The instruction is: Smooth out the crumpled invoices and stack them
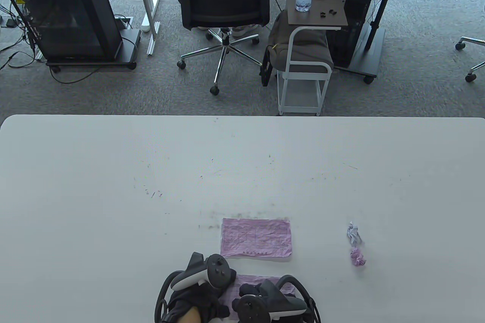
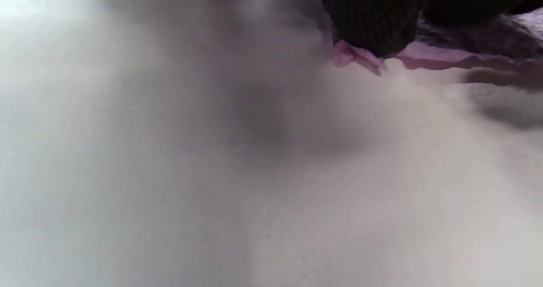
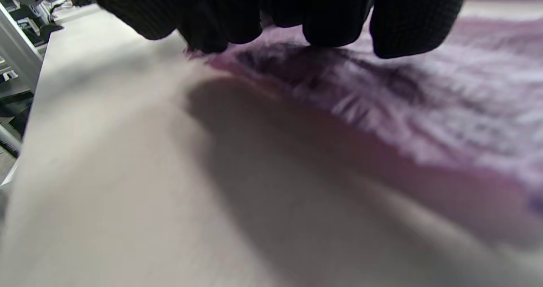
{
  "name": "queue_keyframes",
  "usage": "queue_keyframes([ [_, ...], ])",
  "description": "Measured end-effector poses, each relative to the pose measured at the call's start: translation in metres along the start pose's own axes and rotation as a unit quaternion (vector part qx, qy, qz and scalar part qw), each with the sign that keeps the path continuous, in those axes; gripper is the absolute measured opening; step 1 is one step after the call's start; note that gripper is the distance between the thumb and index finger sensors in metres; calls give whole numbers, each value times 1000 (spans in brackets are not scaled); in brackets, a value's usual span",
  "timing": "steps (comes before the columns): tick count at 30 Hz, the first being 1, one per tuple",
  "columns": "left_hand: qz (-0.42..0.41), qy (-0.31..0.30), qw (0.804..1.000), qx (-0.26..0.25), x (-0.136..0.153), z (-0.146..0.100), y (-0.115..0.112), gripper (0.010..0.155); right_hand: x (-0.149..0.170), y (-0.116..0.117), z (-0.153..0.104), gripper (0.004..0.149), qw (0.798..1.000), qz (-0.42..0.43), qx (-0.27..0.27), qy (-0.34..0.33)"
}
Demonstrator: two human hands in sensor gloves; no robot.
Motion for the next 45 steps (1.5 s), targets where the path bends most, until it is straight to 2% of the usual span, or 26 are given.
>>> queue_keyframes([
  [1, 0, 0, 1000, 0, 0, 0, 0, 82, 1, 3, 0, 56, 1000, 4, -24, 10],
  [3, 1, 1, 1000, 1, 0, 0, 0, 82, 3, 0, -1, 55, 1000, 8, -9, 4],
  [8, 0, 1, 1000, 1, 0, 0, 0, 82, 18, -4, -3, 44, 997, 72, -15, 38],
  [13, 1, 1, 1000, 2, 0, 0, 0, 82, 36, -4, -8, 38, 990, 99, -45, 91],
  [20, 0, 0, 1000, 0, -1, 0, 0, 81, 69, 3, -26, 38, 973, 128, -83, 174],
  [22, 0, 0, 1000, -1, -1, 0, 0, 82, 77, 0, -32, 40, 971, 155, -59, 174],
  [24, -1, -1, 1000, -1, -1, 0, -1, 82, 88, -13, -43, 40, 966, 182, 18, 185],
  [25, -1, -1, 1000, -1, -1, 0, 0, 82, 91, -20, -48, 41, 963, 174, 59, 196],
  [26, 0, -1, 1000, -1, -1, 0, -1, 82, 96, -31, -56, 42, 956, 146, 122, 224],
  [27, -1, -1, 1000, -1, -1, 0, -1, 82, 97, -37, -60, 41, 952, 125, 156, 234],
  [30, -1, -2, 1000, -1, 0, 0, 0, 82, 96, -45, -62, 41, 943, 97, 202, 248],
  [33, -2, -3, 1000, -1, 0, 0, 0, 82, 95, -42, -57, 48, 941, 79, 190, 269],
  [36, -3, -5, 1000, -1, 0, 1, 0, 82, 101, -32, -54, 57, 940, 69, 145, 301],
  [41, -1, -5, 1000, -1, 0, 1, 0, 82, 108, -10, -46, 69, 949, 120, 101, 273],
  [45, 1, -5, 1000, -1, 0, 1, 0, 82, 108, -10, -42, 72, 952, 62, 101, 283],
])
Point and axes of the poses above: the tracker on the back of each hand, its own x axis roughly to the little-finger side, its own z axis roughly from the wrist to the fingertips, y = z × x, the point moved 4 cm from there along z, roughly from the wrist to the fingertips, and after that the axes turned 3 degrees about x, right-handed, at the moved point
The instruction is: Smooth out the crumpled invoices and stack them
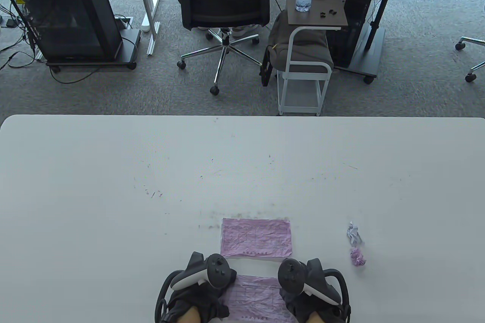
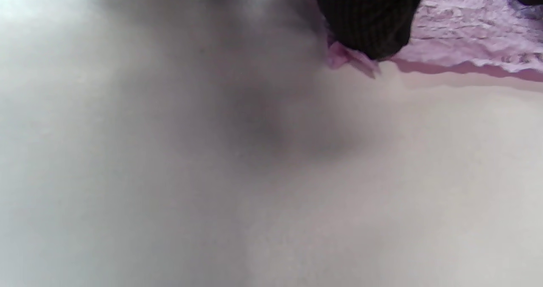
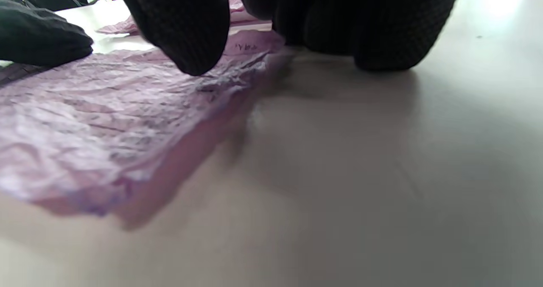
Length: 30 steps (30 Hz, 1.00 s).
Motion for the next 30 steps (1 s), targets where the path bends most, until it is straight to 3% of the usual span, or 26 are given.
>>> queue_keyframes([
  [12, 1, -1, 1000, -2, 0, 0, 0, 82, 0, -5, -2, 42, 999, -13, 44, 20],
  [20, -2, -3, 1000, 2, 0, 1, -1, 82, 7, -24, -9, 41, 993, 98, 71, -19],
  [26, -7, -4, 1000, 9, -1, 2, -3, 83, 2, -37, -13, 43, 972, 190, 122, -60],
  [30, -40, -22, 999, -3, 1, -1, 1, 82, -10, -52, -21, 42, 967, 149, 181, -101],
])
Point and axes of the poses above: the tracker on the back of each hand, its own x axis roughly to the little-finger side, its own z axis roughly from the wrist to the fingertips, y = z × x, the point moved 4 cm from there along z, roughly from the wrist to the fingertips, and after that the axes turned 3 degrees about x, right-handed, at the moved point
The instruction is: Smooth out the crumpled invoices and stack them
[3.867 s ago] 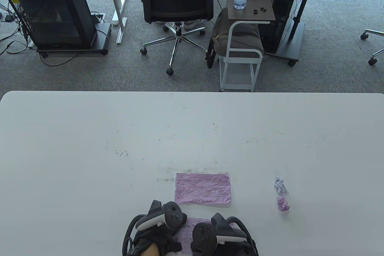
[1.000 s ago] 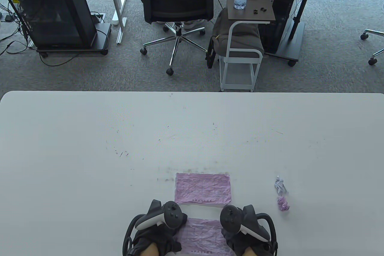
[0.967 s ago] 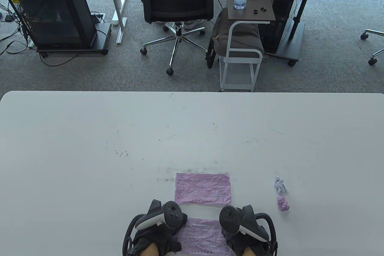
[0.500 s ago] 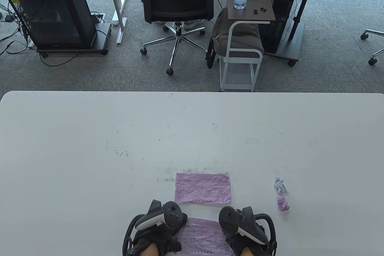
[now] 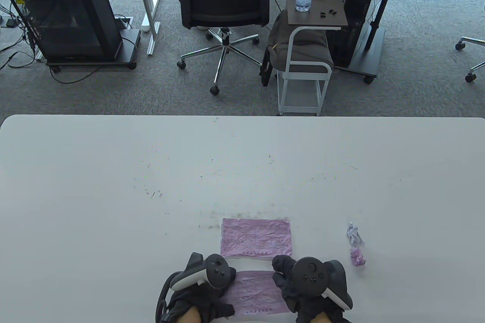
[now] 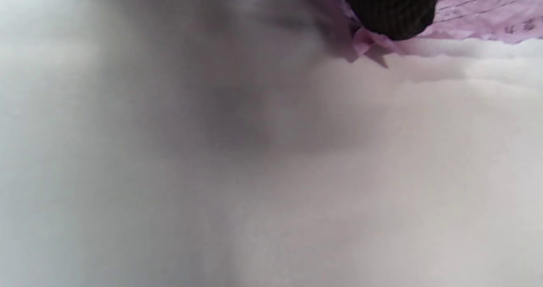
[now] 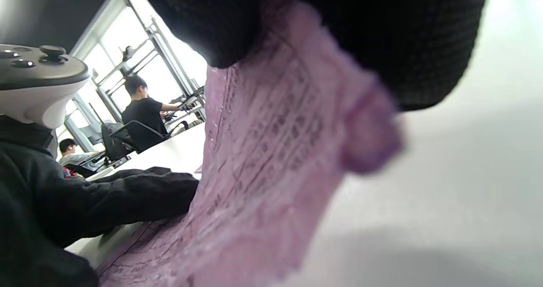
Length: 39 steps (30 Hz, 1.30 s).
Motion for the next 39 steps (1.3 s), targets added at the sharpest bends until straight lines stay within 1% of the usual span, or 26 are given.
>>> queue_keyframes([
  [2, -23, -16, 1000, -14, 3, -4, 5, 81, -12, -7, -2, 41, 999, -34, 18, -35],
  [5, -93, -51, 993, -58, 12, -13, 17, 84, -31, -18, -6, 40, 993, -72, 48, -79],
  [7, -135, -76, 984, -88, 20, -19, 24, 87, -42, -24, -10, 40, 989, -85, 64, -101],
  [8, -154, -91, 979, -101, 22, -22, 26, 88, -45, -27, -11, 40, 988, -79, 74, -109],
  [10, -203, -127, 962, -133, 27, -27, 32, 92, -48, -34, -13, 40, 988, -50, 91, -115],
  [12, -266, -148, 936, -176, 35, -32, 38, 96, -47, -45, -16, 40, 986, -4, 121, -118],
  [13, -308, -173, 915, -196, 40, -33, 40, 98, -44, -53, -19, 40, 982, 30, 145, -118],
  [14, -358, -208, 888, -202, 44, -32, 40, 99, -38, -62, -21, 40, 977, 70, 171, -110],
  [16, -434, -275, 838, -187, 43, -29, 39, 103, -26, -70, -23, 40, 968, 151, 185, -82],
  [17, -478, -318, 803, -158, 40, -27, 37, 105, -15, -72, -23, 40, 957, 211, 189, -56],
  [19, -514, -369, 766, -110, 30, -23, 33, 108, 1, -72, -24, 40, 939, 281, 195, -19],
  [20, -523, -386, 755, -88, 25, -21, 30, 110, 10, -70, -24, 40, 930, 312, 196, 9],
  [23, -538, -397, 741, -62, 17, -18, 25, 111, 28, -65, -24, 40, 913, 357, 190, 65],
  [24, -545, -408, 731, -58, 14, -18, 25, 111, 34, -62, -25, 40, 908, 367, 184, 86],
  [25, -548, -411, 726, -56, 13, -18, 25, 111, 37, -61, -25, 40, 906, 369, 183, 96],
  [28, -547, -417, 724, -51, 10, -19, 25, 110, 45, -57, -26, 40, 903, 363, 181, 138],
  [30, -548, -416, 722, -64, 10, -22, 29, 103, 46, -56, -26, 40, 906, 355, 182, 140],
  [32, -534, -414, 733, -83, 9, -25, 33, 92, 45, -56, -25, 40, 912, 342, 177, 137],
  [34, -514, -407, 746, -115, 8, -29, 38, 83, 45, -55, -25, 40, 916, 330, 179, 138],
  [36, -504, -405, 750, -141, 8, -35, 44, 75, 44, -54, -24, 40, 921, 322, 172, 136],
  [39, -467, -386, 772, -191, 11, -45, 53, 60, 42, -54, -23, 41, 930, 294, 175, 135],
])
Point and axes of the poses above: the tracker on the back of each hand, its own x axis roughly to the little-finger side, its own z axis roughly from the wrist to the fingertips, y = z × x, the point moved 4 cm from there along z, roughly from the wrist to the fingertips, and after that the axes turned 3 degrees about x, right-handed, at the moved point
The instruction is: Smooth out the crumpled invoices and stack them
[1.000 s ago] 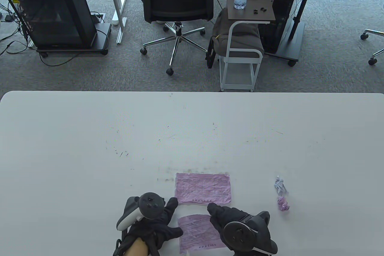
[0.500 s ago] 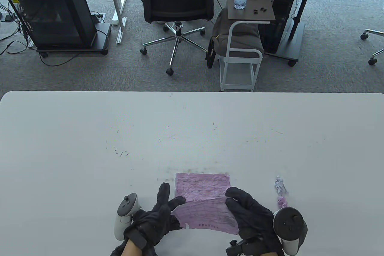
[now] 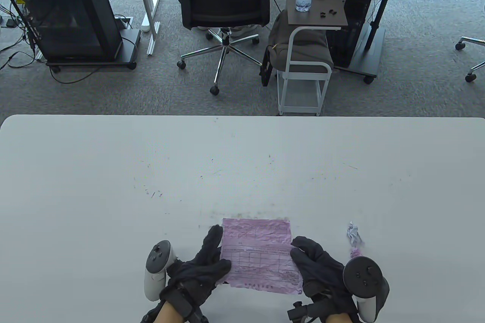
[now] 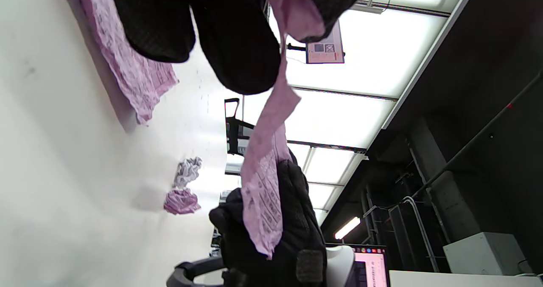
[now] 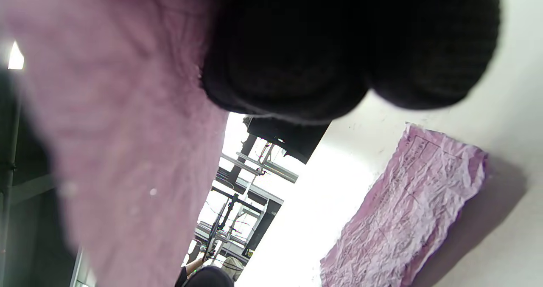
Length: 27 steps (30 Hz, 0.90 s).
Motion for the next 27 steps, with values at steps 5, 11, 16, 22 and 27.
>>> queue_keyframes([
  [5, 138, 1, 990, -39, -17, -4, 2, 44, -6, 2, 0, 45, 1000, -11, -16, -11],
  [11, 300, 17, 952, -60, -44, 1, -11, 47, -20, 2, 11, 50, 994, -98, -43, -20],
  [16, 394, 50, 917, -32, -52, 13, -19, 52, -23, 12, 30, 52, 984, -161, -72, -17],
  [22, 412, 86, 907, -18, -33, 37, -4, 54, -11, 35, 59, 54, 963, -254, -92, -21],
  [27, 446, 118, 887, 2, -9, 60, 9, 54, 14, 53, 81, 54, 956, -275, -99, 8],
])
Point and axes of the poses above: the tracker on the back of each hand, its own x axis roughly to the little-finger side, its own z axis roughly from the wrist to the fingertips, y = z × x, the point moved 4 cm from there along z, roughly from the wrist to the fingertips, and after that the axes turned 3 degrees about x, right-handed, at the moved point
